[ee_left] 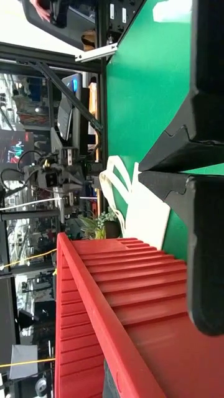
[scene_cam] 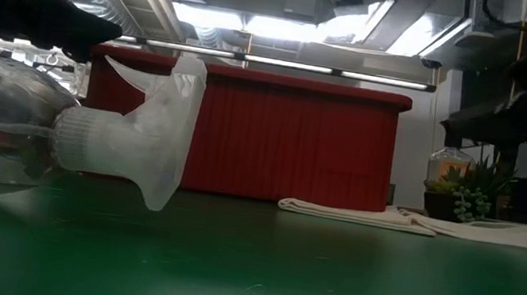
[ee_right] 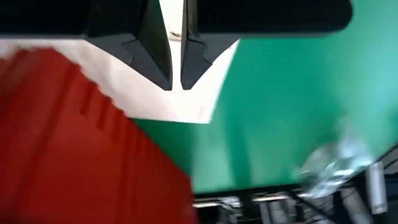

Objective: Fold laundry
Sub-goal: Return to Home Position

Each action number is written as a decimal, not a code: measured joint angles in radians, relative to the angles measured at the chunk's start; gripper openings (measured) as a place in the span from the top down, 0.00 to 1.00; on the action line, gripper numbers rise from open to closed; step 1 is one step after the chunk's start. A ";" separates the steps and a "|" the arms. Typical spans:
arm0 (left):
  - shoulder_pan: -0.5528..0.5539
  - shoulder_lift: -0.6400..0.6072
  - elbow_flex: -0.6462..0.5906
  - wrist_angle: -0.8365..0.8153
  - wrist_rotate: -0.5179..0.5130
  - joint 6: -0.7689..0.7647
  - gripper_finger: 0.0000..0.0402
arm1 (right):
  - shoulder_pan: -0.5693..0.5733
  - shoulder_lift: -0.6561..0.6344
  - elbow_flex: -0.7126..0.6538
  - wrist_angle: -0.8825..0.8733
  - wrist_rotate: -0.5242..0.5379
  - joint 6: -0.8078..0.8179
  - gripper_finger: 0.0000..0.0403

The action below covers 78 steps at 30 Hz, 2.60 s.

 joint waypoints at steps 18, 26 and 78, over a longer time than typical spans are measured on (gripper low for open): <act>-0.001 0.000 0.000 0.000 0.000 0.000 0.99 | 0.294 0.000 -0.111 0.421 0.023 -0.079 0.91; -0.001 0.000 0.000 0.001 0.000 0.000 0.99 | 0.293 0.000 -0.111 0.421 0.023 -0.077 0.91; 0.000 0.000 0.000 0.002 0.000 0.001 0.99 | 0.292 0.006 -0.111 0.420 0.024 -0.077 0.91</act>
